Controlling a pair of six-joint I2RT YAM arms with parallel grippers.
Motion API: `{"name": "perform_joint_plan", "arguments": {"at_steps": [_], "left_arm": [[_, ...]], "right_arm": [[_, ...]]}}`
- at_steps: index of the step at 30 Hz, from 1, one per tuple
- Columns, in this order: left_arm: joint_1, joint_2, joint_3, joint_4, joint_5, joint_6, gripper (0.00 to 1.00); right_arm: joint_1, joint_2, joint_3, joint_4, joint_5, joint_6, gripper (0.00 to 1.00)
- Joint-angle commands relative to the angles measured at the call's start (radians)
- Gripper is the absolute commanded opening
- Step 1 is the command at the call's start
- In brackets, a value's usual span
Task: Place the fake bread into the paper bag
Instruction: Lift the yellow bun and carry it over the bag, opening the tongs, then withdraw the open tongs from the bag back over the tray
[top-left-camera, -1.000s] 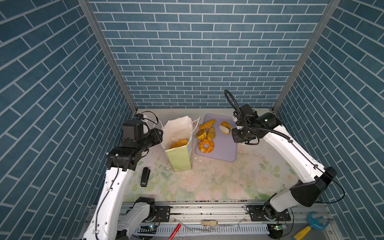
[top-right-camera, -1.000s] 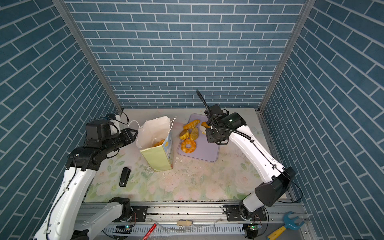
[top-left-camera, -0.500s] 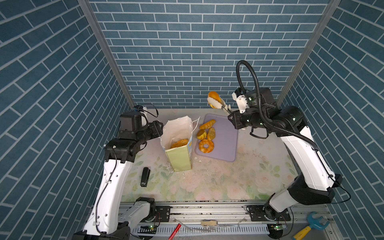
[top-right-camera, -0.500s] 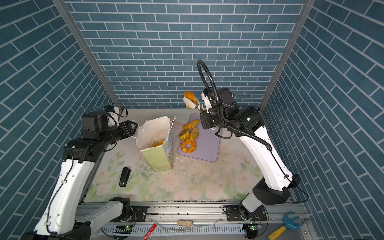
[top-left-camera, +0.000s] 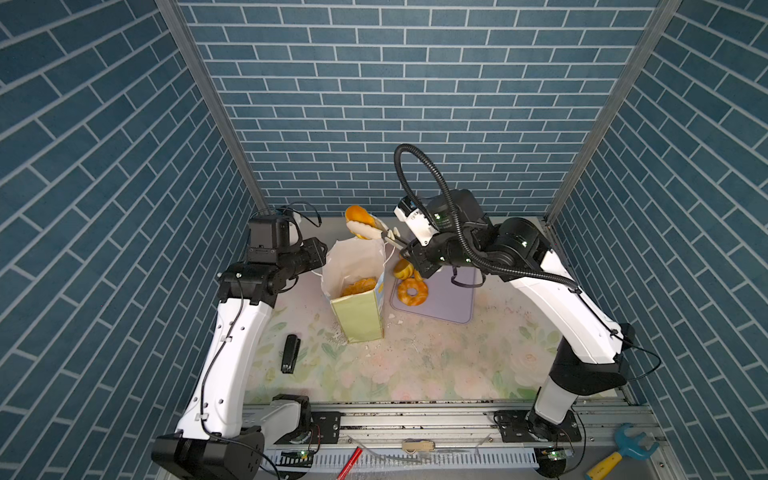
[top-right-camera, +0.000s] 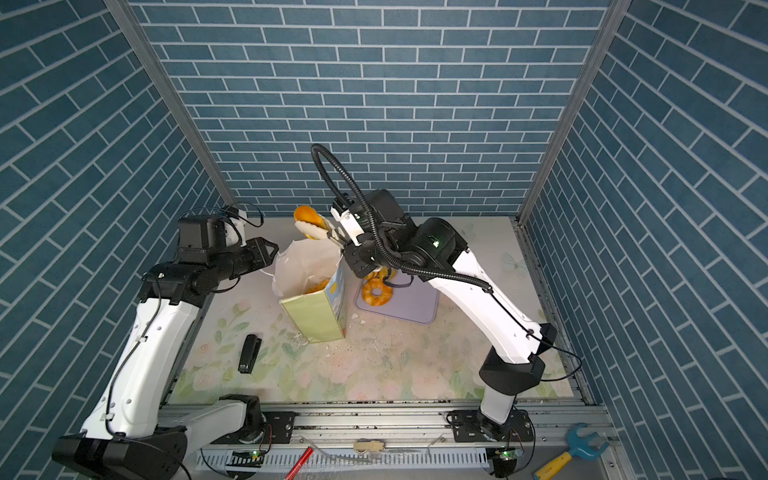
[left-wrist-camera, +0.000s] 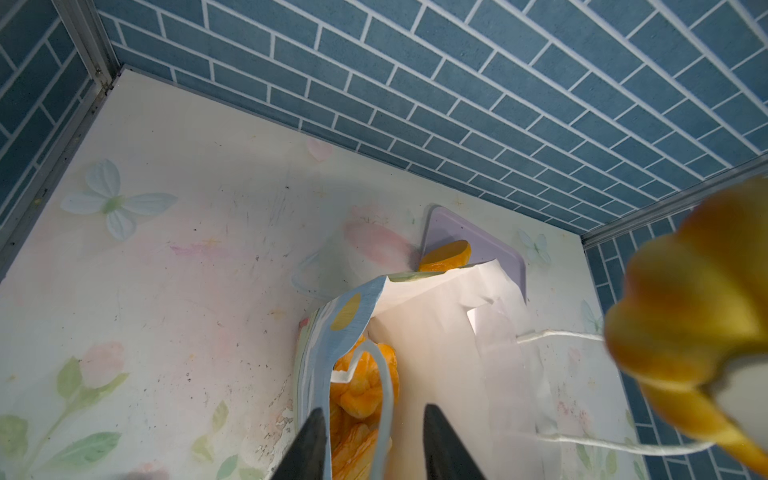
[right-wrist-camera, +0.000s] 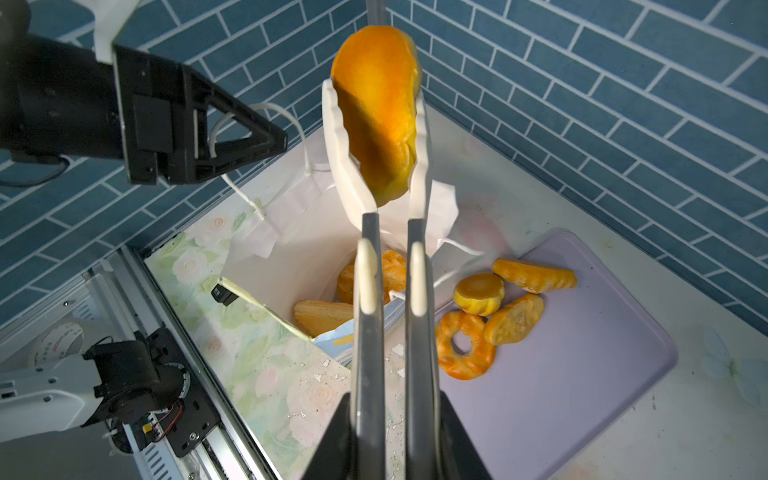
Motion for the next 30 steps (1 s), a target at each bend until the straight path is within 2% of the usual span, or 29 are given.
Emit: {"name": "perform_joint_plan", "arguments": {"at_steps": [1, 6, 8, 14, 17, 30], "left_arm": [[0.006, -0.012, -0.016, 0.013, 0.008, -0.003, 0.29], [0.006, -0.022, -0.043, 0.018, 0.008, -0.011, 0.12], [0.006, -0.028, -0.054, 0.023, 0.006, -0.013, 0.09], [0.006, -0.035, -0.060, 0.020, 0.008, -0.015, 0.06], [0.006, -0.039, -0.065, 0.023, 0.011, -0.016, 0.05], [0.007, -0.058, -0.092, 0.035, 0.013, -0.024, 0.01]], "right_arm": [[0.023, 0.030, 0.010, -0.017, 0.019, -0.042, 0.29], [0.059, 0.085, -0.006, -0.052, 0.069, -0.041, 0.31], [0.063, 0.093, -0.006, -0.052, 0.078, -0.038, 0.33], [0.067, 0.116, 0.024, -0.059, 0.074, -0.037, 0.48], [0.067, 0.119, 0.057, -0.067, 0.090, -0.040, 0.51], [0.034, -0.033, 0.068, 0.050, 0.238, 0.019, 0.52]]}}
